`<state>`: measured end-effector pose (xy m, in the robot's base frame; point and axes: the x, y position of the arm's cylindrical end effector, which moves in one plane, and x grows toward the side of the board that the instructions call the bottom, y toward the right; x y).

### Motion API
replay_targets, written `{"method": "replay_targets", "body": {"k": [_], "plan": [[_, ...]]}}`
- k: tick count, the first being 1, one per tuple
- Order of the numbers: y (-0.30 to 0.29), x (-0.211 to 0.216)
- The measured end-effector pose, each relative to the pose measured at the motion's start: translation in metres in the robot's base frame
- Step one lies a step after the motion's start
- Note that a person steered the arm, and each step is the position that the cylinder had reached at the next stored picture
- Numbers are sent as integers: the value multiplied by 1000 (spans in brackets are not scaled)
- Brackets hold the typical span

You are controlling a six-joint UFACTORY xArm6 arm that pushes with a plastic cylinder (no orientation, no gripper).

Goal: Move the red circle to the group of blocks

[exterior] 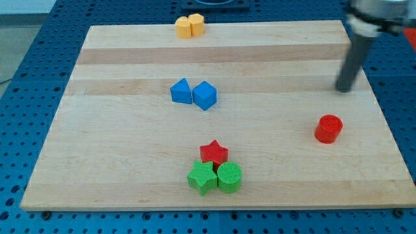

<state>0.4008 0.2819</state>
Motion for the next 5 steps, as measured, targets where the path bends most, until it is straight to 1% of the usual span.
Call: {"method": "replay_targets", "body": {"k": [1,2,3,4,5], "plan": [[41,31],[20,79],[-53,105],[-120,105],[-111,100]]}}
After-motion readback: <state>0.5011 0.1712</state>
